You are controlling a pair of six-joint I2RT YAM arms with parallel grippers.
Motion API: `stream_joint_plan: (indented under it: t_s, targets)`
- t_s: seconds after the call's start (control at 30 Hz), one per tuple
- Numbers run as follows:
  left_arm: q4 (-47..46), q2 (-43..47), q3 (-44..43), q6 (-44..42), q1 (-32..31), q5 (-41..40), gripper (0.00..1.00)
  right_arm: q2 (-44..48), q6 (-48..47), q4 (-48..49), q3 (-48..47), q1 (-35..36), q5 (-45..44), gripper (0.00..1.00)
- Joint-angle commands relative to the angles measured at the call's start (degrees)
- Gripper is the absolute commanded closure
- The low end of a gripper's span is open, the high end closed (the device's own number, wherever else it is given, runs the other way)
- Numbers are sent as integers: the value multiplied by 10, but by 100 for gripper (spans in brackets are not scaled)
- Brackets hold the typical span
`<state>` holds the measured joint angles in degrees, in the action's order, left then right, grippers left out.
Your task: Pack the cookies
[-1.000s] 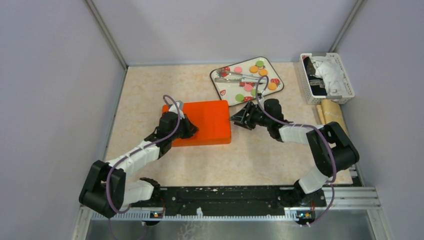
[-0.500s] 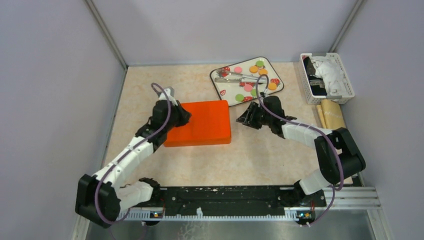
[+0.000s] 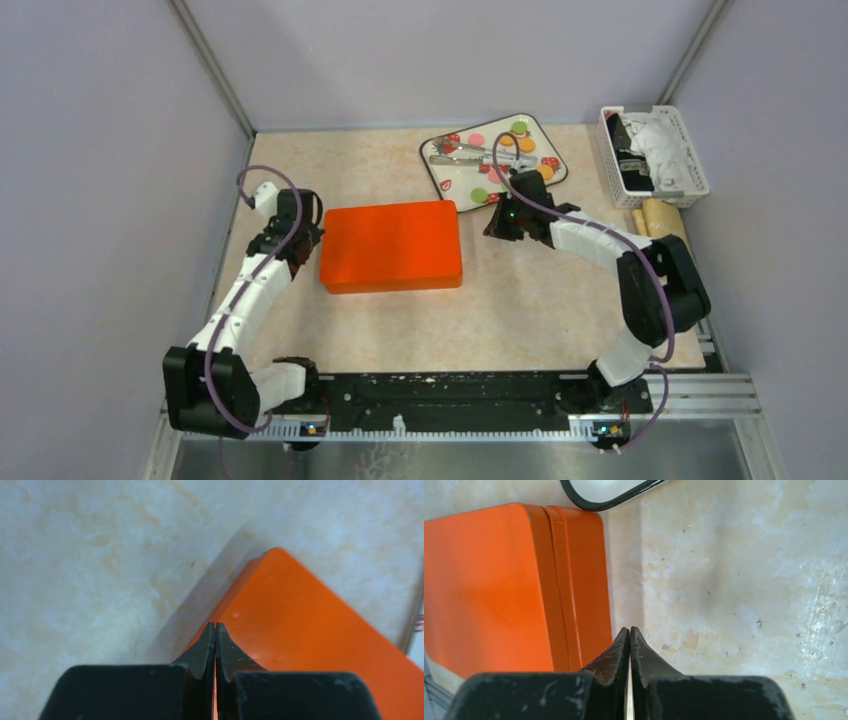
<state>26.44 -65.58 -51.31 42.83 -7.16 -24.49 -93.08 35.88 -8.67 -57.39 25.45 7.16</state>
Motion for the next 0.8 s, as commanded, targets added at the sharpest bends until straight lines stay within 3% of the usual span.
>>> stream_joint_plan:
  t_s: [0.0,0.33,0.53,0.77]
  targets:
    - [24,-19,48,66,1,-63,100,-41,-34,-59,-54,14,-23,100]
    - [-31,-38,97,49,2,-101,100,-110,-40,-78,-89,23,-24,100]
    - [-207,-53,182,20,2,-19,100,-129,-39,-81,-98,31,-13,100]
    - [-284,-69,203,0,2,98,100,-151,-43,-56,-108,49,39,100]
